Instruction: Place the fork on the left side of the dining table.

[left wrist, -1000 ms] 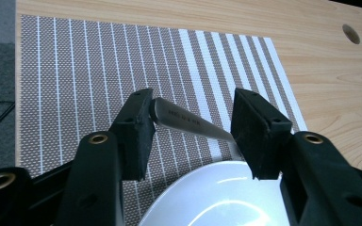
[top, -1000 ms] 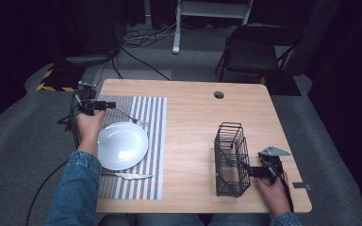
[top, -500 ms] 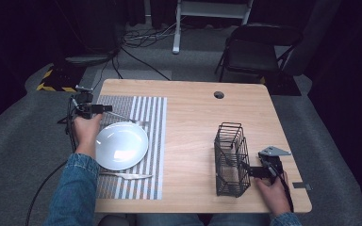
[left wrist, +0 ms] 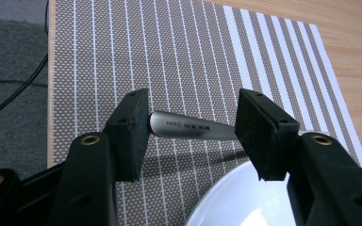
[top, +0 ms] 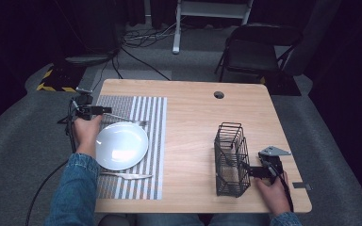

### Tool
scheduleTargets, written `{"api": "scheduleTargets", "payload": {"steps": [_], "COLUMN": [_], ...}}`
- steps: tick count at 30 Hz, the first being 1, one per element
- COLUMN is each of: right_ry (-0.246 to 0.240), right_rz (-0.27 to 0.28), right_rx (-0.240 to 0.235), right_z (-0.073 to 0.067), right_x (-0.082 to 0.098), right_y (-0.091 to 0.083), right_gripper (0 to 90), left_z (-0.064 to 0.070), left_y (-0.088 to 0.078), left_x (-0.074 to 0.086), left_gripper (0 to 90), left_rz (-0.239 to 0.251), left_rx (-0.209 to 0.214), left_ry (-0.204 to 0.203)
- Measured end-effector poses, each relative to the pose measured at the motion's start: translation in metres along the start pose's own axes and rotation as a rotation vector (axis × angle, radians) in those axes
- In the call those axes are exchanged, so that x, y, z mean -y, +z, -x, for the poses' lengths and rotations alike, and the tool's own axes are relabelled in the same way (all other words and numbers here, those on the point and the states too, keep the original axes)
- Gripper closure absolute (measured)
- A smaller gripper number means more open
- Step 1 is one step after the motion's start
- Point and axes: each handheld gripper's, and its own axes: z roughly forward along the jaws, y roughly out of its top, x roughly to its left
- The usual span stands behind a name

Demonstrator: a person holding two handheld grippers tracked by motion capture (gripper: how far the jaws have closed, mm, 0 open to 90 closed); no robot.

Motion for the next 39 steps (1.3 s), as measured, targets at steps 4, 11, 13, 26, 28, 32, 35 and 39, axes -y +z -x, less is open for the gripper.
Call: {"api": "scheduleTargets", "payload": {"steps": [4, 11, 13, 26, 28, 32, 35, 39], "right_ry": [0.0, 0.0, 0.0, 0.002, -0.002, -0.009, -0.017, -0.026], "right_rz": [0.0, 0.0, 0.0, 0.0, -0.001, -0.002, -0.002, -0.002], "right_rx": [0.0, 0.0, 0.0, 0.0, -0.003, -0.011, -0.022, -0.03], "right_z": [0.0, 0.0, 0.0, 0.0, 0.001, 0.002, 0.003, 0.004], "right_x": [0.0, 0.0, 0.0, 0.0, 0.0, -0.001, -0.001, -0.001], "right_y": [0.0, 0.0, 0.0, 0.0, 0.0, 0.001, 0.001, 0.001], "right_gripper": [12.1, 12.1, 12.1, 12.1, 12.2, 12.2, 12.1, 12.2], "left_z": [-0.001, -0.006, -0.006, 0.0, 0.005, 0.019, 0.032, 0.05], "left_y": [0.004, 0.005, 0.004, -0.013, -0.017, -0.03, -0.041, -0.059], "left_x": [-0.001, 0.001, 0.002, 0.01, 0.01, 0.01, 0.011, 0.014], "left_gripper": [44.7, 44.6, 44.5, 44.3, 43.9, 43.9, 43.9, 43.9], "left_rz": [-0.01, -0.03, -0.038, -0.014, -0.008, 0.021, 0.043, 0.081], "left_rx": [-0.012, -0.015, -0.021, -0.028, -0.029, -0.027, -0.021, -0.015], "left_ry": [-0.003, -0.024, -0.027, -0.003, 0.015, 0.059, 0.091, 0.14]}}
